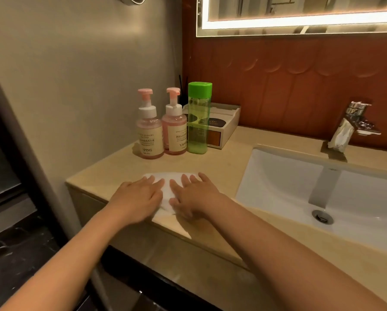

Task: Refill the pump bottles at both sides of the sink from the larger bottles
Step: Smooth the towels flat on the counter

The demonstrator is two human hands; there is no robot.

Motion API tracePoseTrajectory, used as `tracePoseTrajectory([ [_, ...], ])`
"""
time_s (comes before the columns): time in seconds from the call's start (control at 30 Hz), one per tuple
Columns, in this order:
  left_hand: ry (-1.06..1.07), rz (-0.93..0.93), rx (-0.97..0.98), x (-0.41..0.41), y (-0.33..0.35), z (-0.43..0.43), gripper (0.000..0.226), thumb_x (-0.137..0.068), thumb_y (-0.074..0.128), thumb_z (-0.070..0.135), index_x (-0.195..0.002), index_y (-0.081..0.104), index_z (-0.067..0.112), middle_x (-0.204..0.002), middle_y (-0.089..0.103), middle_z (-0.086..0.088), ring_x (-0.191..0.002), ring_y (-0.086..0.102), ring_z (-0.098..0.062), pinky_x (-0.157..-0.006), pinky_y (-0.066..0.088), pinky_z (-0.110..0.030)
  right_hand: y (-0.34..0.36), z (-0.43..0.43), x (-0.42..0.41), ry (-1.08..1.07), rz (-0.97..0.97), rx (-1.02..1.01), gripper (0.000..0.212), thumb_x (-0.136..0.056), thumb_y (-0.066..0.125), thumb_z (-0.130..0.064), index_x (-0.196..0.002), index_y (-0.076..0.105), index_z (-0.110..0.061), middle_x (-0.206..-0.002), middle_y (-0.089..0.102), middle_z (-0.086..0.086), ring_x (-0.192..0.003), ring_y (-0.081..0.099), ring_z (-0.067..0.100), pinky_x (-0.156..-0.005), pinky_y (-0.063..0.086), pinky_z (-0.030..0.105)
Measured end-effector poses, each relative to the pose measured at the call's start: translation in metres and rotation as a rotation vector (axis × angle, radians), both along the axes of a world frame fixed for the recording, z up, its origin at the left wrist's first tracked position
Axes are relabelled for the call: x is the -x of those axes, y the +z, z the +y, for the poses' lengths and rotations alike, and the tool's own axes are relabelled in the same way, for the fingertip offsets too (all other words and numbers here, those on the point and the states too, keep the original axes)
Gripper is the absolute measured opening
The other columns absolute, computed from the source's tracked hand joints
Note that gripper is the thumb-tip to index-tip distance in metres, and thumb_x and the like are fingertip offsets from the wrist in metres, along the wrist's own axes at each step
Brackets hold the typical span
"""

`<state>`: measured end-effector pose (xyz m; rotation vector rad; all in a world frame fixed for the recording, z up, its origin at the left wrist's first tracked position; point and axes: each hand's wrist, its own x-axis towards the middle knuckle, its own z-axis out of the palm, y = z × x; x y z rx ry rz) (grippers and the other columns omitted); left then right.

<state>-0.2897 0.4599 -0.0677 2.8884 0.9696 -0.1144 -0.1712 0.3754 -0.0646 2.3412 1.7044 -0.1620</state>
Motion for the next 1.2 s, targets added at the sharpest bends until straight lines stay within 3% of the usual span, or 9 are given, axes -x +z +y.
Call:
tracePoseTrajectory([
  [0.2,0.014,0.013,0.107,-0.061,0.01,0.034,0.049,-0.102,0.017,0.028,-0.15,0.013,0.024,-0.159,0.007,-0.004,-0.146,0.01,-0.022,-0.115,0.015,-0.038,0.001,0.034,-0.047,-0.119,0.085,-0.016,0.059,-0.099,0.019,-0.045,-0.15,-0.001,-0.024,-0.159,-0.001,0.008,-0.146,0.001,0.028,-0.116,0.0,0.046],
  [0.37,-0.04,-0.022,0.152,-0.064,0.01,0.028,0.047,-0.103,0.016,0.029,-0.15,0.013,0.026,-0.159,0.006,-0.002,-0.146,0.008,-0.02,-0.116,0.011,-0.035,-0.001,0.027,-0.048,-0.123,0.031,-0.024,0.059,-0.099,0.016,-0.047,-0.15,-0.002,-0.023,-0.159,0.0,0.01,-0.146,0.001,0.028,-0.116,-0.004,0.046],
  [0.67,-0.287,-0.121,0.121,-0.003,-0.002,-0.065,0.048,-0.1,0.021,0.043,-0.148,0.015,0.036,-0.158,0.005,0.007,-0.145,0.0,-0.009,-0.115,0.004,-0.025,-0.009,-0.109,-0.023,-0.059,0.143,-0.13,0.055,-0.099,0.013,-0.047,-0.149,-0.005,-0.033,-0.158,-0.01,0.001,-0.145,-0.01,0.019,-0.115,-0.01,0.041],
  [0.8,-0.363,-0.092,0.061,-0.008,-0.007,-0.103,0.063,-0.086,0.01,0.054,-0.147,0.01,0.039,-0.159,0.004,0.008,-0.145,0.0,-0.008,-0.115,0.001,-0.028,-0.008,-0.158,-0.02,-0.097,0.125,-0.128,0.056,-0.099,0.014,-0.046,-0.149,-0.005,-0.032,-0.158,-0.009,0.002,-0.145,-0.009,0.017,-0.115,-0.011,0.038],
  [0.9,-0.422,-0.116,0.06,-0.014,-0.008,-0.132,0.051,-0.099,0.02,0.048,-0.148,0.011,0.038,-0.159,0.005,0.007,-0.145,0.0,-0.008,-0.115,0.001,-0.028,-0.007,-0.196,-0.02,-0.138,0.116,-0.122,0.056,-0.099,0.014,-0.046,-0.149,-0.006,-0.032,-0.158,-0.009,0.001,-0.145,-0.01,0.016,-0.114,-0.012,0.037],
  [1.2,-0.645,-0.111,0.145,-0.059,-0.008,-0.21,0.05,-0.097,0.025,0.051,-0.146,0.017,0.042,-0.158,0.008,0.01,-0.145,0.003,-0.007,-0.116,0.0,-0.033,-0.007,-0.31,-0.036,-0.347,0.096,-0.126,0.058,-0.097,0.015,-0.052,-0.147,-0.01,-0.036,-0.157,-0.015,-0.008,-0.144,-0.014,0.007,-0.115,-0.012,0.036],
])
